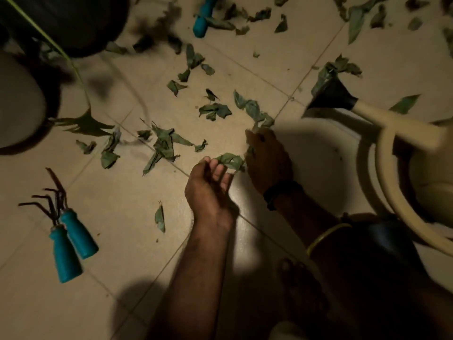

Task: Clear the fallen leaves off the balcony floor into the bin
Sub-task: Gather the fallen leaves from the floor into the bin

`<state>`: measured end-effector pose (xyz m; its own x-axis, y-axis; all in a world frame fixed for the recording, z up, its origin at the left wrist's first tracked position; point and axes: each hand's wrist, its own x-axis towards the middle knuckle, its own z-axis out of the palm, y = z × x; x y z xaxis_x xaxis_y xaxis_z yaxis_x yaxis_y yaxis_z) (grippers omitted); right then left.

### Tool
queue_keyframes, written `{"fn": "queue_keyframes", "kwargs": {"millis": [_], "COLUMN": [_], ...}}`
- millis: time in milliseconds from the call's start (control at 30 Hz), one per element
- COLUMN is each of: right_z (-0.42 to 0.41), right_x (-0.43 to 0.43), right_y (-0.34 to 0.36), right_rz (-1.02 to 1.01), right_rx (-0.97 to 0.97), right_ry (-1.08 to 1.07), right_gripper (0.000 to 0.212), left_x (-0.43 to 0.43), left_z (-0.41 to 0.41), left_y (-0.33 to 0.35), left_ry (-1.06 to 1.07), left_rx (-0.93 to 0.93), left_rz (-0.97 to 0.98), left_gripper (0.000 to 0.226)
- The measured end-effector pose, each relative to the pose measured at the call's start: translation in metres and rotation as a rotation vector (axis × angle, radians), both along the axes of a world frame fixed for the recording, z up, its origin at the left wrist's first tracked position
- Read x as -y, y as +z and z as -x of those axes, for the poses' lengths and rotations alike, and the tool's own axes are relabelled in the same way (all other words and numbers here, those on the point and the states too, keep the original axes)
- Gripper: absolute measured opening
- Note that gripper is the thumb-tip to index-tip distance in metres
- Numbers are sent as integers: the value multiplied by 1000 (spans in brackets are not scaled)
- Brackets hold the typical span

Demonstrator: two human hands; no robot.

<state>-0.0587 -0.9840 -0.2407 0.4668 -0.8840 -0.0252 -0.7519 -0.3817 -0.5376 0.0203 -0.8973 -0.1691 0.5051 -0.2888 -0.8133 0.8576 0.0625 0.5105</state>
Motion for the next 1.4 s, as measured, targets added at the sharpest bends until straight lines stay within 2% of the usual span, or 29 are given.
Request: {"fn": "queue_keyframes", "kwargs": {"millis": [67, 133, 233, 333, 400, 433, 500, 533, 600, 667, 733, 800, 867, 933, 967, 1100, 1200, 1300, 1367, 1400], "right_z": [5, 7, 8, 1, -4, -5, -1, 4, 17, 31, 38, 36, 30, 26, 25, 16, -1, -14, -16, -16], "right_x": [10, 17, 15, -8, -22, -24, -19, -14, -2, 7, 5, -5, -16, -19, -18, -22, -42, -52, -52, -50], "right_y": [-1, 9, 35, 60, 67, 68, 68, 68, 65, 57, 42, 24, 13, 6, 7, 34, 53, 56, 56, 54], "right_rz": [46, 5, -57, -229, -128, -116, -220, -261, -182, -132, -150, -81, 51, 130, 133, -166, -353, -399, -415, -336], "right_rx": [-29, 8, 328, 534, 478, 452, 437, 440, 424, 296, 87, -89, -120, -65, -23, 328, 486, 456, 541, 563], "right_ry": [36, -7, -140, -194, -105, -27, 90, 74, -92, -171, -82, 45, 147, 184, 150, -61, -90, 12, -22, -79], "right_gripper": [22, 12, 7, 17, 14, 14, 19, 21, 24, 32, 41, 46, 32, 13, 13, 10, 18, 26, 28, 28], "left_x": [8, 14, 21, 22, 19, 17, 16, 15, 11, 7, 4, 1, -3, -3, -5, -12, -11, -12, -13, -13], "left_z": [-3, -8, -8, 2, 9, 9, 1, -5, -14, -24, -26, -25, -22, -21, -20, -18, -15, -9, -12, -18], "left_y": [-4, -8, -13, -3, 8, 8, 7, 5, 0, -4, -5, -7, -6, -6, -6, -10, -10, 1, 1, -2], "left_ry": [13, 3, -84, -239, -277, -249, -142, -117, -63, -83, -89, -76, -98, -123, -149, -236, -315, -365, -312, -245], "left_rx": [32, 83, 133, 84, -42, -95, -163, -140, -140, -136, -148, -147, -132, -121, -110, -65, -134, -71, -29, -23], "left_rz": [-1, 33, 105, 126, 165, 157, 132, 117, 92, 33, 22, 42, 62, 58, 50, -10, 86, 53, 34, 13], "left_gripper": [14, 11, 11, 29, 41, 39, 28, 25, 11, 15, 17, 19, 26, 30, 30, 32, 53, 30, 25, 24]}}
